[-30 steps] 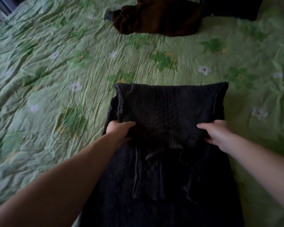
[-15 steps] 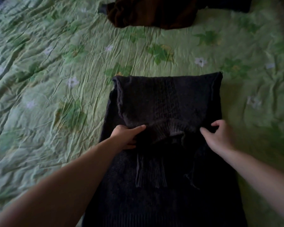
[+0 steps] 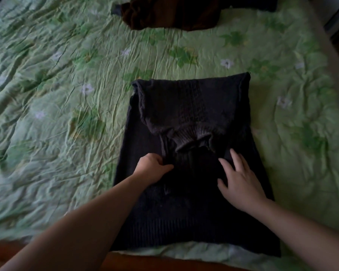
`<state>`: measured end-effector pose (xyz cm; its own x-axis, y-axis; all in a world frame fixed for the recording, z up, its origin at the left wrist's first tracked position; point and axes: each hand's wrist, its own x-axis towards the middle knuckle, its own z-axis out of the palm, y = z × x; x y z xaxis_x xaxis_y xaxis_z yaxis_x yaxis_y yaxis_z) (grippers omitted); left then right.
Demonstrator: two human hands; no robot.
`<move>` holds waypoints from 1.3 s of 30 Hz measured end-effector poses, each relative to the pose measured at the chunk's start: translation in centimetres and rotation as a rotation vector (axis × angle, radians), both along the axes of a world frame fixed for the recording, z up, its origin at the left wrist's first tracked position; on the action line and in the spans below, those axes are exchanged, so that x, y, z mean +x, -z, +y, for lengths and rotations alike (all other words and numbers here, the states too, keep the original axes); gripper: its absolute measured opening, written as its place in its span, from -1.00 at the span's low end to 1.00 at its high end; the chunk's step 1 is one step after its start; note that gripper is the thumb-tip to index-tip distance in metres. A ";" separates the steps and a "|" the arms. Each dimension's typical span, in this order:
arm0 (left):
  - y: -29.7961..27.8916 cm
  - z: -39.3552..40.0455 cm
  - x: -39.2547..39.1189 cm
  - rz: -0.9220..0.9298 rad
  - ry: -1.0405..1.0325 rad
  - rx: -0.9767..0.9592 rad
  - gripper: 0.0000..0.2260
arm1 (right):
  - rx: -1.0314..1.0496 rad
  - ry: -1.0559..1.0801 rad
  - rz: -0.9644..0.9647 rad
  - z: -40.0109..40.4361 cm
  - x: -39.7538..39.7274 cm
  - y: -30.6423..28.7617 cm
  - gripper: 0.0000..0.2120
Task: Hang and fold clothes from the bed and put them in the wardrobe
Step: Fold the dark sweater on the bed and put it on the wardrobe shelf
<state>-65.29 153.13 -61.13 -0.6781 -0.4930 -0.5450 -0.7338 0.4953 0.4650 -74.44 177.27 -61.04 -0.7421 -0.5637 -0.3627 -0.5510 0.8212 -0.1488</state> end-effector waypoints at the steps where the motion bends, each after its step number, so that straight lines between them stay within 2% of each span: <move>1: -0.3 0.5 0.8 0.009 0.026 -0.001 -0.73 | 0.007 -0.027 -0.007 0.3 0.5 -0.3 -0.35; 3: -0.5 1.4 2.5 0.048 0.103 -0.013 -0.66 | 0.033 -0.094 -0.020 1.3 1.4 -0.6 -0.28; 6: -0.2 3.0 5.6 0.132 0.267 -0.134 -0.40 | 0.103 -0.206 -0.017 3.3 2.6 -0.8 -0.23; 9: 0.2 5.1 8.6 0.127 0.319 -0.258 -0.19 | 0.162 -0.285 -0.049 5.9 4.7 -0.9 -0.14; 12: 0.2 6.7 10.7 0.092 0.390 -0.289 -0.15 | 0.178 -0.384 -0.090 8.3 6.2 -0.9 -0.04; 15: 0.0 7.2 12.4 0.022 0.543 -0.304 -0.09 | 0.201 -0.449 -0.067 10.1 7.0 -1.0 -0.16; 19: -0.6 7.0 14.3 -0.102 0.676 -0.384 -0.14 | 0.143 -0.342 -0.065 10.9 8.1 -1.2 -0.26; 26: -2.1 5.6 14.9 -0.050 0.464 -0.522 -0.54 | -0.124 0.053 -0.086 9.9 5.8 -2.8 -0.72; 32: -4.8 1.2 12.5 0.022 0.055 -0.405 -0.74 | -0.247 0.311 -0.015 7.6 0.7 -5.7 -0.85; 36: -6.0 -2.3 9.6 0.101 -0.086 -0.335 -0.73 | -0.290 0.432 0.036 5.5 -3.2 -6.8 -0.90; 39: -6.3 -4.9 7.3 0.112 -0.165 -0.269 -0.81 | -0.292 0.477 0.022 4.0 -5.9 -7.2 -0.90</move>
<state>-57.96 148.23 -54.80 -0.6256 -0.7173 -0.3067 -0.7659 0.4901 0.4162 -80.31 181.30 -53.83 -0.9452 -0.2382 -0.2232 -0.1340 0.9066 -0.4001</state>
